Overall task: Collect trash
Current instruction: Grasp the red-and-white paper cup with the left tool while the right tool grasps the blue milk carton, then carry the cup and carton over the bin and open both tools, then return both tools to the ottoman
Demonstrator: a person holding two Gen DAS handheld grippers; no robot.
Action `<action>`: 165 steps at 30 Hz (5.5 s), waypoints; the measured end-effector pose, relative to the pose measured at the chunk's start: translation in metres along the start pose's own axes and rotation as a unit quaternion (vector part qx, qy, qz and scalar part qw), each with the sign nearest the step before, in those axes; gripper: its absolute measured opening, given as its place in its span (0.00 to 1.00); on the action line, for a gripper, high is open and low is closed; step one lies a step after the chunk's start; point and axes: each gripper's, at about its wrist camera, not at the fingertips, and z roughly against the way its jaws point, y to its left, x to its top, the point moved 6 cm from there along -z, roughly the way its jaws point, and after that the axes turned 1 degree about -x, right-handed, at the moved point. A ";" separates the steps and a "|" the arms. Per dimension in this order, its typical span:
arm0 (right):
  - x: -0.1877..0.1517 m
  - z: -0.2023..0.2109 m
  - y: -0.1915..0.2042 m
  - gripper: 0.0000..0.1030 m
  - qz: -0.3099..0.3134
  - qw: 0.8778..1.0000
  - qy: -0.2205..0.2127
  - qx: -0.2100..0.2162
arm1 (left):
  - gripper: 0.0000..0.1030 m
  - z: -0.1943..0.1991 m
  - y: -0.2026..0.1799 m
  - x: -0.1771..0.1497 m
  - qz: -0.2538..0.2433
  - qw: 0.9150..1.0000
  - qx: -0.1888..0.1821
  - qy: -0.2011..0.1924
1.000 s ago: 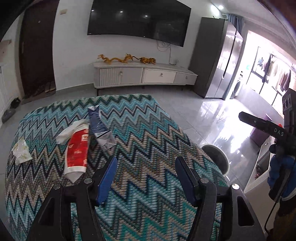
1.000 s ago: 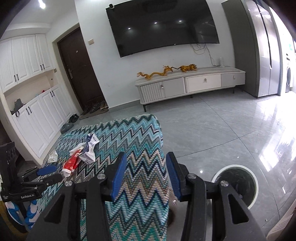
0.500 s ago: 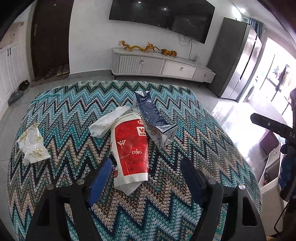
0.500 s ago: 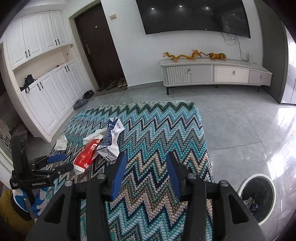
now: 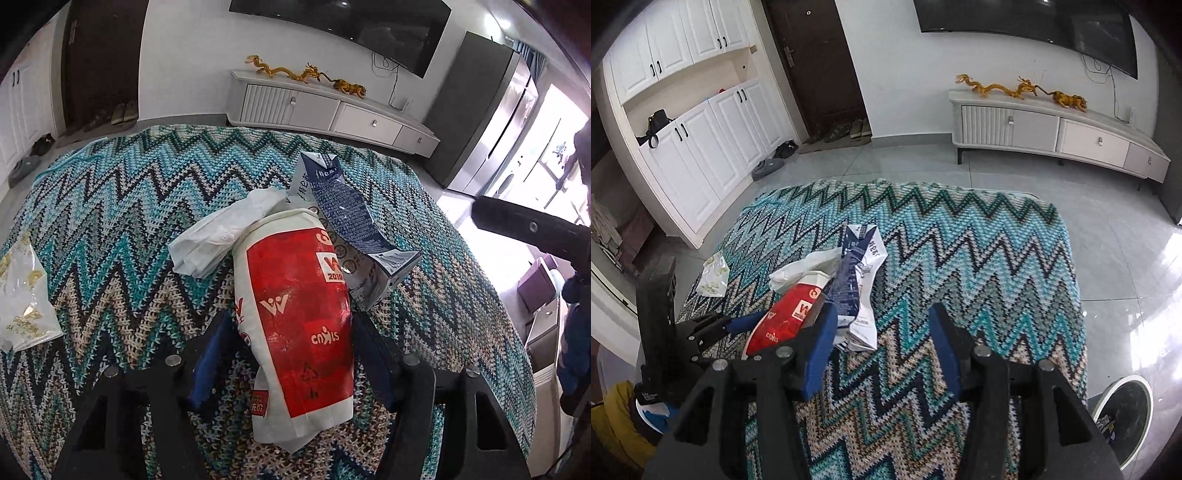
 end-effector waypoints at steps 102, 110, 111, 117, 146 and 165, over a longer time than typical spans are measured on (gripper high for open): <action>-0.321 0.149 -0.495 0.33 -0.426 0.884 -0.092 -0.171 | 0.59 -0.178 -0.492 -0.045 -0.171 0.950 -0.206 0.164; -0.285 0.193 -0.437 0.33 -0.344 0.911 -0.110 -0.200 | 0.58 -0.098 -0.467 -0.031 -0.189 0.961 -0.192 0.071; -0.279 0.199 -0.428 0.33 -0.334 0.914 -0.113 -0.201 | 0.58 -0.087 -0.463 -0.029 -0.193 0.961 -0.187 0.061; -0.242 0.229 -0.364 0.33 -0.283 0.930 -0.139 -0.190 | 0.58 -0.026 -0.423 -0.036 -0.214 0.962 -0.163 0.038; -0.122 0.190 -0.100 0.42 -0.051 0.989 -0.132 -0.033 | 0.68 0.142 -0.132 -0.050 -0.025 0.994 0.045 -0.098; -0.110 0.124 -0.057 0.44 -0.012 0.998 -0.068 -0.002 | 0.70 0.124 -0.029 -0.063 0.080 0.991 0.078 -0.079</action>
